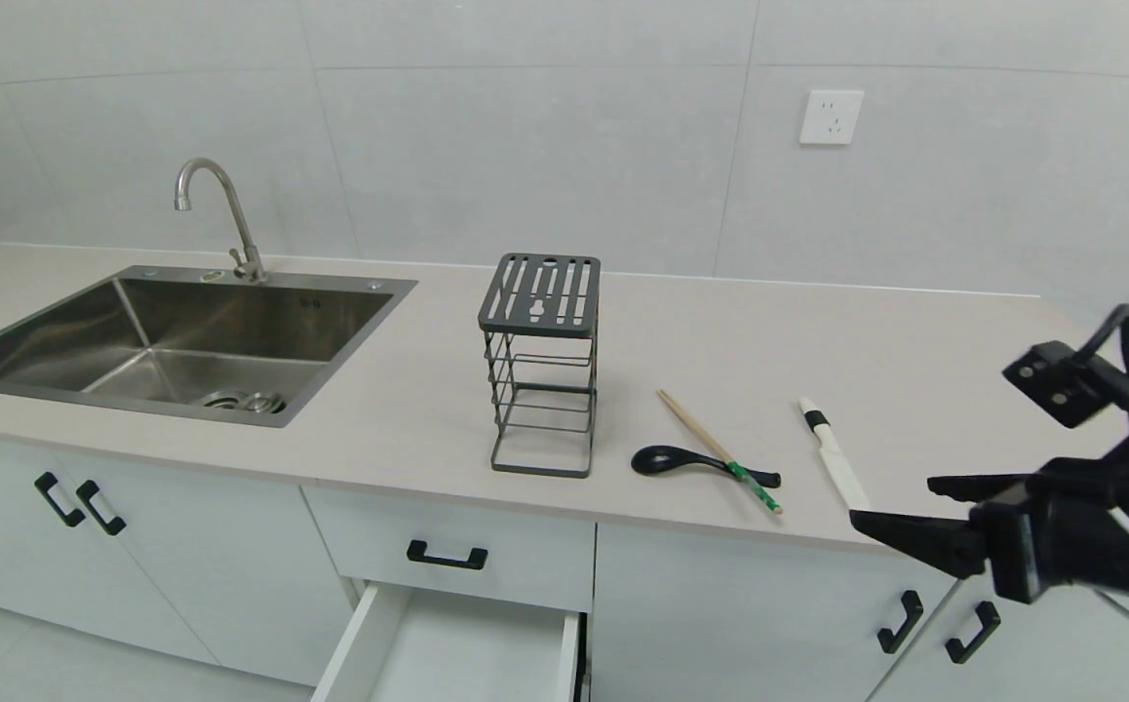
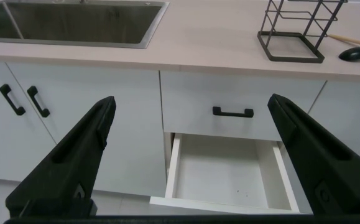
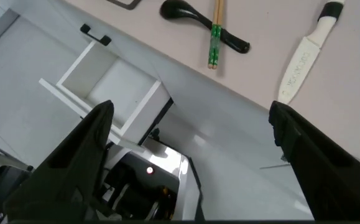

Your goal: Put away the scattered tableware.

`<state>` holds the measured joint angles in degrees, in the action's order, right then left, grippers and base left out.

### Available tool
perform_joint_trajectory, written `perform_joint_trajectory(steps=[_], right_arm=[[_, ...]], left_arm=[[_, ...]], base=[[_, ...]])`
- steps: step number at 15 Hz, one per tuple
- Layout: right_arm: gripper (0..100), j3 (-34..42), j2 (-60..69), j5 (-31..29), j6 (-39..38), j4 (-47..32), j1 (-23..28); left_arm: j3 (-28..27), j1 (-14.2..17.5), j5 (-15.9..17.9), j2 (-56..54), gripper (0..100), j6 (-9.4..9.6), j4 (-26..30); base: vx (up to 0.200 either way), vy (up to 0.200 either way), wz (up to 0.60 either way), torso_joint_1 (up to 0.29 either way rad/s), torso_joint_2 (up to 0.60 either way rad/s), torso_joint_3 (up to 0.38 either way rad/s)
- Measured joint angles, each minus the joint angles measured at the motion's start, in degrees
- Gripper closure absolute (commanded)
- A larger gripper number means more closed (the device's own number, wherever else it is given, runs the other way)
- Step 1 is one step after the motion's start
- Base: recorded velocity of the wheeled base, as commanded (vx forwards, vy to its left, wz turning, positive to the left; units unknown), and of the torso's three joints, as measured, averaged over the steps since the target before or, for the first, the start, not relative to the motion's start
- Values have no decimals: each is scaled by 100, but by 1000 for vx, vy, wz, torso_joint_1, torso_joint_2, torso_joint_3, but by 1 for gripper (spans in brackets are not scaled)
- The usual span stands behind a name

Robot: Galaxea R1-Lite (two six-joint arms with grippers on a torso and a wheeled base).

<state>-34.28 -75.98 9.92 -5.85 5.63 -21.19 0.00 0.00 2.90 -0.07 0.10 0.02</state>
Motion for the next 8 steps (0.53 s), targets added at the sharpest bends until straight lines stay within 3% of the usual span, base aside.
perform_joint_trajectory(steps=[8], right_arm=[[0, -697, -1521, -315, -386, -2, -380]], left_arm=[[0, 0, -1, 0, 0, 0, 0]], base=[[0, 0, 0, 0, 0, 0]])
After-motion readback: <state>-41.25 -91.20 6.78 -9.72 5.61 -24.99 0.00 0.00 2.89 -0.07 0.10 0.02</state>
